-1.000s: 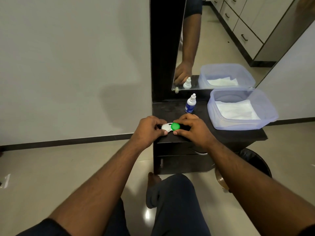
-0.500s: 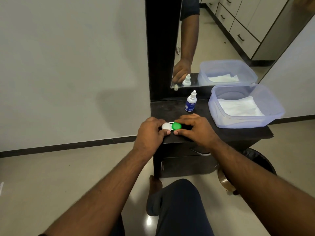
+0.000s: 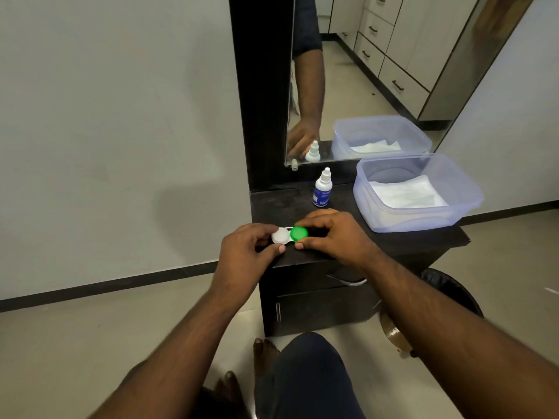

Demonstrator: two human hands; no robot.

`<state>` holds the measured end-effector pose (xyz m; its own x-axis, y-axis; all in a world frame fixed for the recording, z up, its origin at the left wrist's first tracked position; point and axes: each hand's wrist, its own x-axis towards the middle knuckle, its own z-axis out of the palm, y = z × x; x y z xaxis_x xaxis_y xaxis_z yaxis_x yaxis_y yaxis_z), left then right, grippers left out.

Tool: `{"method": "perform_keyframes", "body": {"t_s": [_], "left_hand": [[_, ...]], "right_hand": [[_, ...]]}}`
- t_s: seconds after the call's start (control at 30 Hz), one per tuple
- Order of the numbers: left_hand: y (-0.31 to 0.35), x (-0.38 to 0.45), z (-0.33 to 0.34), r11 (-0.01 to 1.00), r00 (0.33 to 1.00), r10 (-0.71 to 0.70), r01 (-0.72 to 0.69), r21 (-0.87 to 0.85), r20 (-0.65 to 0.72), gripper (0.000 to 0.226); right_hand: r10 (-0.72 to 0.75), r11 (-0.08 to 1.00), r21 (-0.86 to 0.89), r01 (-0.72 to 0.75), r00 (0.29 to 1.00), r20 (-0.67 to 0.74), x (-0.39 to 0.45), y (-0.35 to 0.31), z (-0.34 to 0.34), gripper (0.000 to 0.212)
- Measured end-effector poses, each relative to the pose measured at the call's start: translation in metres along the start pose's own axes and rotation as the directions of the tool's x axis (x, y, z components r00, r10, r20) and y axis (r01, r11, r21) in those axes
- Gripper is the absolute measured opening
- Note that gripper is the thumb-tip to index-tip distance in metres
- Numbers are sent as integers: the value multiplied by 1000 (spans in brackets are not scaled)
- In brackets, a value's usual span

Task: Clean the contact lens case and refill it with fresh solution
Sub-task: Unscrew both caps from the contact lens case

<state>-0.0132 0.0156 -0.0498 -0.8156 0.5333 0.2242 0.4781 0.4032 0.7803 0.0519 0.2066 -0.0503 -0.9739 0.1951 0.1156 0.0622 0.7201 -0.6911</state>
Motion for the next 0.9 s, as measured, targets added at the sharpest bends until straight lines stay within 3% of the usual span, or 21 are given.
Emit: {"method": "perform_keyframes", "body": {"t_s": [0.2,0.33,0.47,0.63,0.77,0.9], "left_hand": [[0,7,-2,999,999,-32,32,3,-19,10],[0,11,-5,998,999,29,-30,51,21,19],[0,19,-11,1000,977,-3,-3,29,212,46],[2,27,-13,997,977,-32,15,81,210,33],[5,30,-11,992,972,32,-60,115,232,53],[8,39,-11,978,946,51,-112,177,320,44]], "right_hand": [[-13,1000,-19,14,1000,18,1,2,1,43],[-31,999,-28,31,999,9,2,4,2,43],[-26,1000,-12,26,1000,-2,2,4,2,42],[-23,1000,-5,23,1000,16,3,3,1,40],[-26,1000,13,26,1000,10,2,2,0,39],[-33,999,33,33,999,6,1,2,0,40]]}}
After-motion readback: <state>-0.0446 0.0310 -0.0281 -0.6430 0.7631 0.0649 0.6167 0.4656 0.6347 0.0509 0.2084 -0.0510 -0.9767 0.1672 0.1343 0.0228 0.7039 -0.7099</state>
